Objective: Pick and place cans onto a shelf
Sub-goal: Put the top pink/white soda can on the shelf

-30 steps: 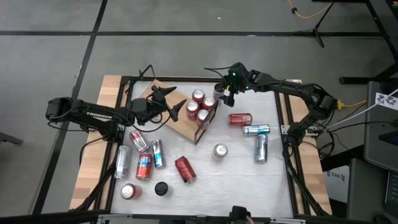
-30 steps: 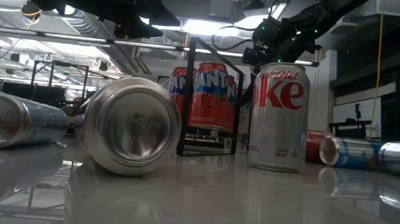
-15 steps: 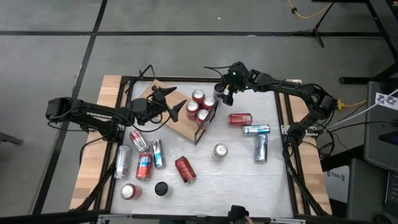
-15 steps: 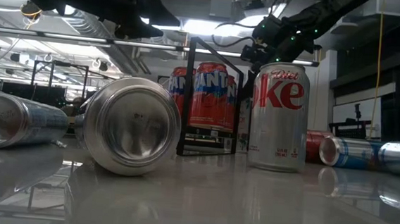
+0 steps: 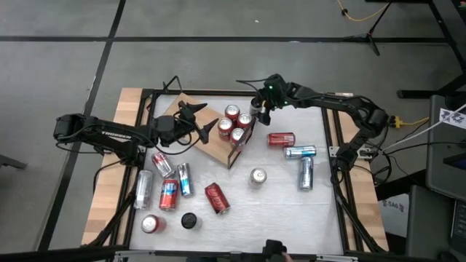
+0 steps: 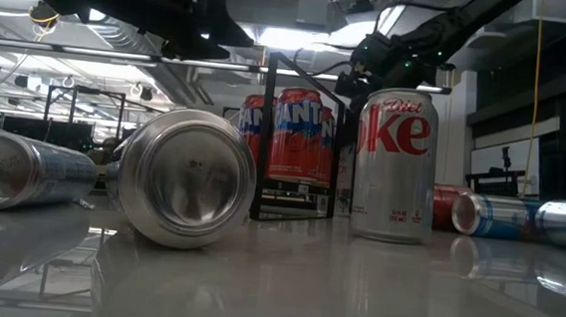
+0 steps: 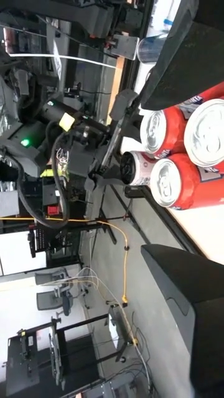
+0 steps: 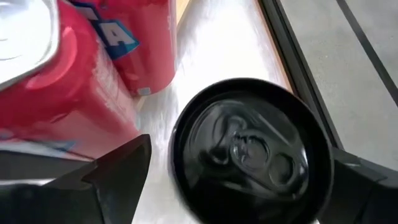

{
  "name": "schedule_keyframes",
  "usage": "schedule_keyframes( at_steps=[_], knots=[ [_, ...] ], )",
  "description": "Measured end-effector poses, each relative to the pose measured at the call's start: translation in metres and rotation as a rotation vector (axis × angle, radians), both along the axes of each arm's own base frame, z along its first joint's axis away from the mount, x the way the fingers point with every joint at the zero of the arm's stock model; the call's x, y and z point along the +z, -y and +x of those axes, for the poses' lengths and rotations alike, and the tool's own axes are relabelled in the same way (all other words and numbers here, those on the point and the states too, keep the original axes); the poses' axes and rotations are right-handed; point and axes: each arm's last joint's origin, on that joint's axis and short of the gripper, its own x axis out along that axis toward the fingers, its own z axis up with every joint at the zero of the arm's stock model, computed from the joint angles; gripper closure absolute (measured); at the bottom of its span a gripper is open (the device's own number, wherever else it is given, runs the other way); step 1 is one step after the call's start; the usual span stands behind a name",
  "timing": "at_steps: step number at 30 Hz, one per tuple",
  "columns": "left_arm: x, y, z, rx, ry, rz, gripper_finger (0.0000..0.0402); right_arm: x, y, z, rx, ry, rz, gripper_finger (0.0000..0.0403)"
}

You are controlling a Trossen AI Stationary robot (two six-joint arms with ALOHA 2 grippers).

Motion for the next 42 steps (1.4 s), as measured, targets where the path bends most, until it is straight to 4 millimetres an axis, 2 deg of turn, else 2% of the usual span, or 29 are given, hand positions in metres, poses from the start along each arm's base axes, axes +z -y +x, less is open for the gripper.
schedule_keyframes(
  at_steps=[7, 16, 20, 26, 31, 37, 42],
  knots=[
    [0.000, 0.000, 0.000, 0.000, 0.000, 0.000, 0.0038, -0.002, 0.000, 0.000, 0.000, -0.004, 0.003, 0.0050],
    [0.000, 0.000, 0.000, 0.000, -0.001, 0.000, 0.0038, 0.004, 0.002, 0.002, -0.015, 0.002, -0.021, 0.0160],
    [0.000, 0.000, 0.000, 0.000, -0.001, 0.000, 0.0038, 0.016, 0.006, 0.006, -0.042, 0.015, -0.063, 0.0168],
    [0.000, 0.000, 0.000, 0.000, -0.001, -0.001, 0.0043, 0.043, 0.012, 0.011, -0.060, 0.012, -0.116, 0.0158],
    [0.000, 0.000, 0.000, 0.001, -0.001, 0.000, 0.0044, 0.081, 0.016, 0.016, -0.066, 0.052, -0.185, 0.0150],
    [0.000, 0.000, 0.000, 0.001, -0.004, 0.004, 0.0045, 0.133, 0.018, 0.020, -0.063, 0.184, -0.266, 0.0156],
    [0.001, 0.000, -0.001, 0.001, 0.001, 0.007, 0.0045, 0.167, 0.007, 0.025, 0.005, 0.301, -0.276, 0.0155]
  ],
)
